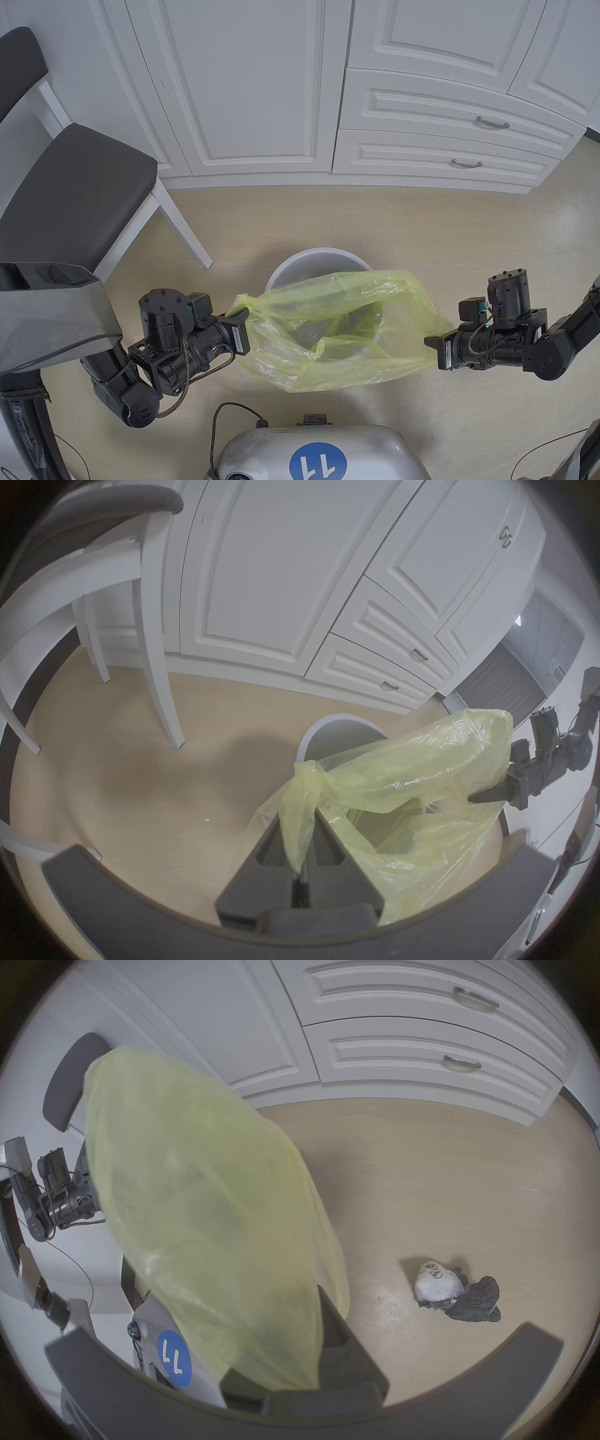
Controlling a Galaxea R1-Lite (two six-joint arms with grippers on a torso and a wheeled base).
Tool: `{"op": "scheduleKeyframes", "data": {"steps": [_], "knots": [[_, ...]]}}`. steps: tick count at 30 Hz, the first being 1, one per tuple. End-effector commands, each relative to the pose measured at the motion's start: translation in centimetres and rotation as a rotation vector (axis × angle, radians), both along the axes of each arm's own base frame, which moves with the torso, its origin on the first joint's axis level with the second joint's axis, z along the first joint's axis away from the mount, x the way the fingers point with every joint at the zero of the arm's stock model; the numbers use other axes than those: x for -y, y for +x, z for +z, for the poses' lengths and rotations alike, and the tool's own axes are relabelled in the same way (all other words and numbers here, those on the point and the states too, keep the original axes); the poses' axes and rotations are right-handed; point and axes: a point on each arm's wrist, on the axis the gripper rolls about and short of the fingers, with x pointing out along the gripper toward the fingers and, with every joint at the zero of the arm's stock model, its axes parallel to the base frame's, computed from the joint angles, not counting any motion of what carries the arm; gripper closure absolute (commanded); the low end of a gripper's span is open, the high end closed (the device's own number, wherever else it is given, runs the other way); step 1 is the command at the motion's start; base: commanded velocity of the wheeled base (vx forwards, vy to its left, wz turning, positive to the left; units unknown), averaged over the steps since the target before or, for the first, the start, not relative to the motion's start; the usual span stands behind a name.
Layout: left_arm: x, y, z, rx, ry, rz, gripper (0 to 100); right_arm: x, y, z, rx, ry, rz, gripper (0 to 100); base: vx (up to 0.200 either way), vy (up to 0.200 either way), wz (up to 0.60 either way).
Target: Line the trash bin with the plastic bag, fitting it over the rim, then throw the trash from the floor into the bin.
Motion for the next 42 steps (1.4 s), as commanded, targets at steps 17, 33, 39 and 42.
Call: {"op": "scheduleKeyframes", "data": {"steps": [17,33,39,42], "knots": [[-0.3,4.8,-1.4,0.146,-0.066,0.146,100,-3.8,1.4,-7.0,0.092,-0.056,-0.016,100,0.0,0.0,0.0],[-1.7,0.0,1.1,0.137,-0.004,-0.01,100,-2.4,-1.3,-6.6,0.099,-0.181,0.077,100,0.0,0.0,0.0],[-0.6,1.9,-1.1,0.114,0.007,0.012,100,-2.5,-1.3,-6.4,0.107,-0.173,0.078,0,0.0,0.0,0.0],[-0.6,1.9,-1.2,0.111,0.009,0.029,100,-2.5,-1.3,-5.9,0.131,-0.157,0.076,0,0.0,0.0,0.0]]}}
